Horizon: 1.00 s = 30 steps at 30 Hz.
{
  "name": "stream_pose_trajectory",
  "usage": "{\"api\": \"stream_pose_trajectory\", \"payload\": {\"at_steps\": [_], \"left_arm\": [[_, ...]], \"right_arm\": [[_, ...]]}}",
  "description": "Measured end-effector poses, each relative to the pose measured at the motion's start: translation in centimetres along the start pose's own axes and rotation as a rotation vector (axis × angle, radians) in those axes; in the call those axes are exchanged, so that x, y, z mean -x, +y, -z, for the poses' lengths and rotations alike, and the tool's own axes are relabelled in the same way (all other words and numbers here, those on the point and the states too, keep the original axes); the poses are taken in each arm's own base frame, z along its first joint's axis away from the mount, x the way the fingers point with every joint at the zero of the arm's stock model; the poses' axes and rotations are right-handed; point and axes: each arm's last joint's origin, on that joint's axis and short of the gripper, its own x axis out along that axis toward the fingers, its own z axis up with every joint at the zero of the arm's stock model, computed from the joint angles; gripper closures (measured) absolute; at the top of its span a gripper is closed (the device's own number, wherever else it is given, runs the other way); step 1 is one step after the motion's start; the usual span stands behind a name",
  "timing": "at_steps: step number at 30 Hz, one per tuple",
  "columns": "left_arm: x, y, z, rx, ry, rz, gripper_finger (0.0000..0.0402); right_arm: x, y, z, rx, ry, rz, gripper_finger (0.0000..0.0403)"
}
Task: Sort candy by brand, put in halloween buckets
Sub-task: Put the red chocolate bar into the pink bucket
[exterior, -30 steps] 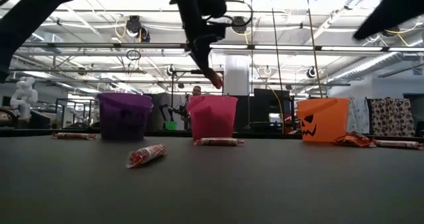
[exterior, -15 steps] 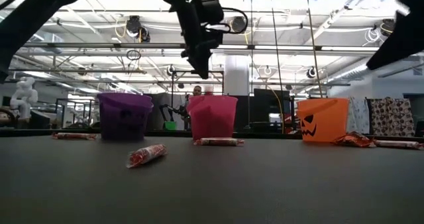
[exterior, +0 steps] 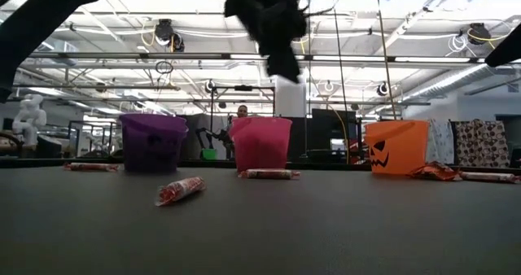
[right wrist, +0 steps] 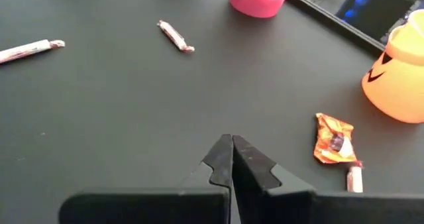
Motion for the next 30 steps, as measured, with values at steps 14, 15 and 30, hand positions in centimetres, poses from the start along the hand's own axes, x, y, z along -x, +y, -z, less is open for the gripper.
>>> {"api": "stream_pose_trajectory", "payload": {"at_steps": [14,15,30], "left_arm": [[-21.7,-10.9,-1.7,-0.785,-0.235,-0.211,0.0233],[-22.8,-10.7,-1.5,-0.805,-0.255,-0.261,0.0233],[-26.4,-2.8,-0.8,-0.568,-0.581,-0.342,0.0233]], "right_arm": [[0.4,0.2,0.5,-0.034,0.038,-0.024,0.0403],[0.5,0.2,0.5,-0.032,0.043,-0.028,0.0403],[0.7,-0.1,0.4,0.032,-0.027,-0.034,0.0403]]}}
